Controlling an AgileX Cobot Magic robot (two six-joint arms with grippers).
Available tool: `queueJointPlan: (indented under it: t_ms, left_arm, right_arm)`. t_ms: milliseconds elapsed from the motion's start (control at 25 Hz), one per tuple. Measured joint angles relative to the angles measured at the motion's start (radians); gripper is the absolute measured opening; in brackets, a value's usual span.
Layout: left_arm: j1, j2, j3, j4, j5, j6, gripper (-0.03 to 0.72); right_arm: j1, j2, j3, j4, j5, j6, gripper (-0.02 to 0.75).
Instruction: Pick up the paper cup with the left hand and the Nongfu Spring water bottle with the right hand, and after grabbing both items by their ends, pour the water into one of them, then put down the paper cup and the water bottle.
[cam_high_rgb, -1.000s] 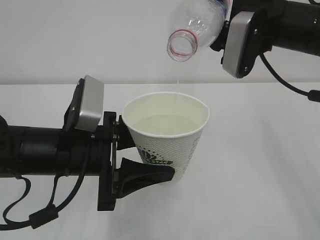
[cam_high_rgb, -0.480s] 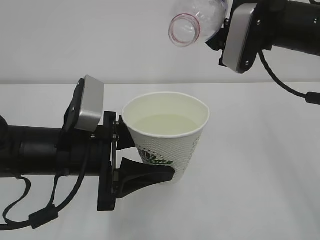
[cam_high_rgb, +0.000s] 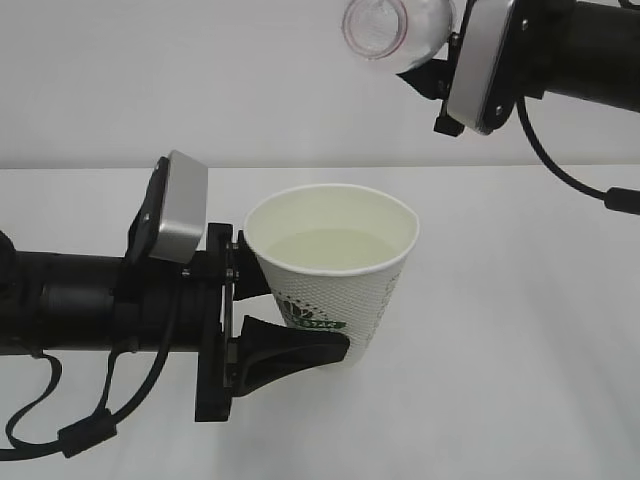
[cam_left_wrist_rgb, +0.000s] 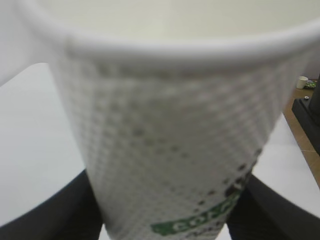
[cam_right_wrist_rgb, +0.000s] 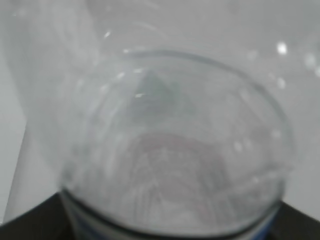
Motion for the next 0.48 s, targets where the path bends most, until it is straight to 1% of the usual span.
queueJointPlan:
  t_ms: [480]
  left_arm:
    - [0.0,0.0,0.0,0.0,0.0,0.0,0.492]
  right_arm:
    - [0.0,0.0,0.0,0.0,0.0,0.143,0.449]
